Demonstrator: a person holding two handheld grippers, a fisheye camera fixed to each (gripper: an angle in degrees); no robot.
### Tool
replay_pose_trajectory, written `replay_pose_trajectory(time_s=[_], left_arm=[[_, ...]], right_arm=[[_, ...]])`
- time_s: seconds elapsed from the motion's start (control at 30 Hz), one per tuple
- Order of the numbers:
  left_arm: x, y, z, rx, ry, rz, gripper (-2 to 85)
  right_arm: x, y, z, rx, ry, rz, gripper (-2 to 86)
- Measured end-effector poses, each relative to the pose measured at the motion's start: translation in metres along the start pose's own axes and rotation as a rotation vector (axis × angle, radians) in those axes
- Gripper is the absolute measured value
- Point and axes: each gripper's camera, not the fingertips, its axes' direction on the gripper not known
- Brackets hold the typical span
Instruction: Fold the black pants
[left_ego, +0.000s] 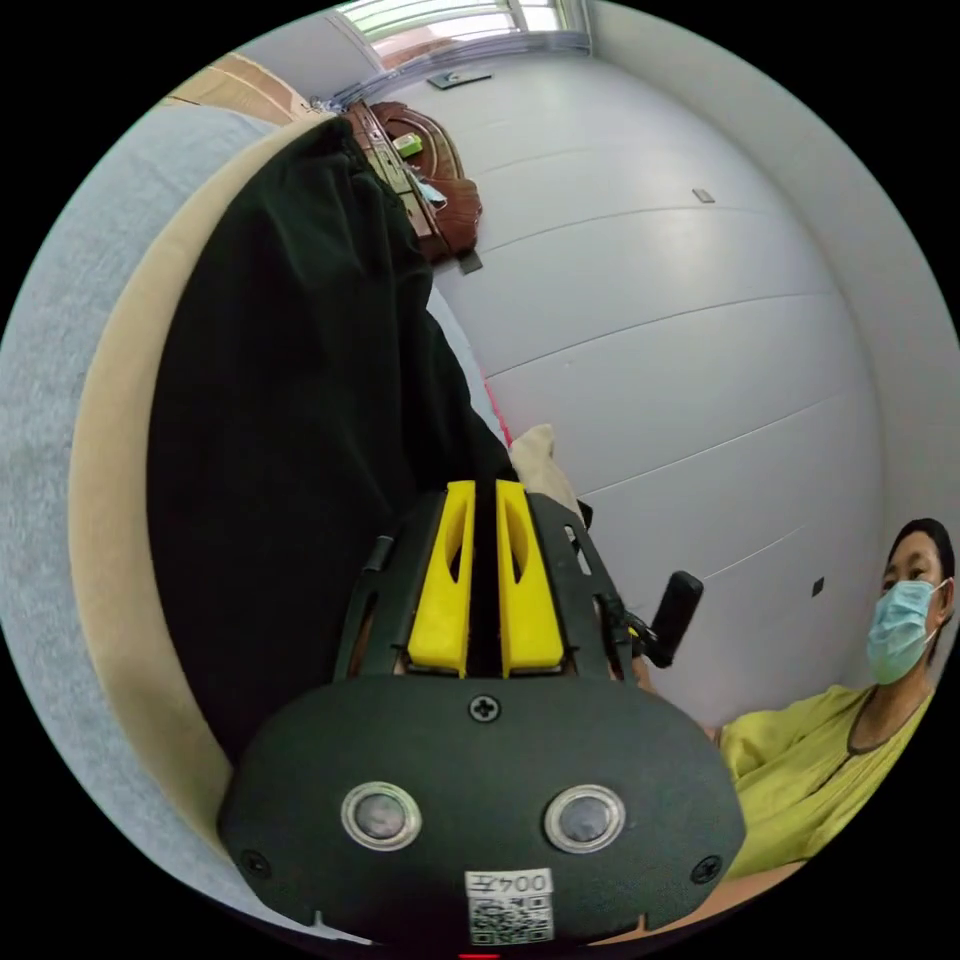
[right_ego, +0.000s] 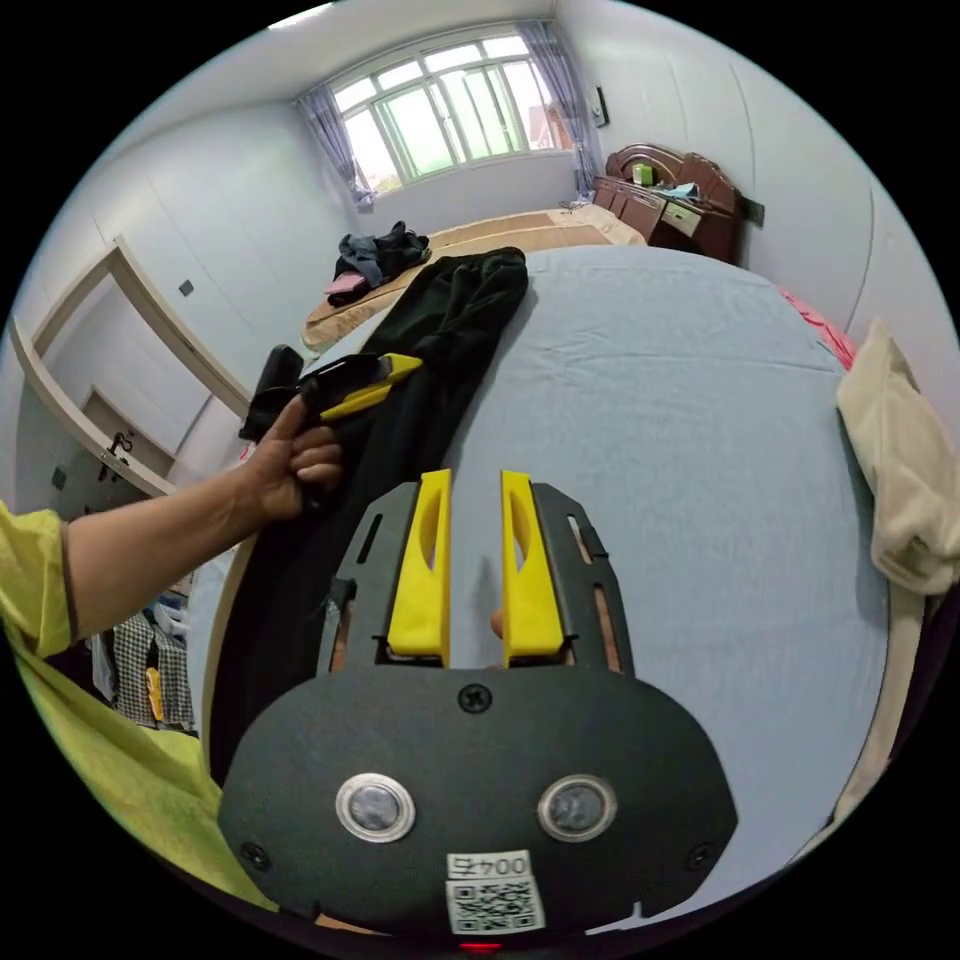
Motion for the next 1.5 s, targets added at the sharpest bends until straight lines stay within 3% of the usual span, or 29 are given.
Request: replay_pose_trajectory(time_s=[0.27, 0.53, 0.7, 0.83, 0.93, 1.0, 1.07, 1.23, 1.5], left_arm=[[-0.01, -0.009, -0.051, 0.025, 0.189, -0.022, 2.0], [-0.001, -0.017, -0.074, -0.001, 0.133, -0.038, 4.2], [0.018, -0.02, -0.075, -0.036, 0.079, 0.017, 15.6], [0.042, -0.02, -0.063, -0.12, -0.004, 0.115, 17.8], [0.059, -0.02, -0.051, -0.184, -0.081, 0.174, 15.4], [0.061, -0.021, -0.045, -0.221, -0.132, 0.152, 7.3], [0.059, -0.022, -0.05, -0.191, -0.149, 0.119, 4.8], [0.055, -0.023, -0.057, -0.161, -0.088, 0.078, 3.4], [0.058, -0.025, -0.058, -0.167, -0.06, 0.057, 3.4]], right_arm=[[-0.016, -0.082, 0.093, -0.071, 0.041, -0.166, 8.5], [0.006, -0.102, 0.138, -0.137, 0.077, -0.166, 7.4], [0.021, -0.09, 0.155, -0.162, -0.067, -0.075, 6.4], [0.003, -0.085, 0.173, -0.129, -0.137, -0.041, 5.1], [-0.009, -0.085, 0.196, -0.134, -0.115, -0.048, 4.3], [-0.016, -0.083, 0.21, -0.149, -0.09, -0.057, 4.1], [-0.019, -0.078, 0.212, -0.12, -0.01, -0.076, 4.7], [0.006, -0.071, 0.205, -0.021, 0.026, -0.121, 6.0], [0.047, -0.091, 0.248, -0.048, 0.037, -0.244, 7.7]])
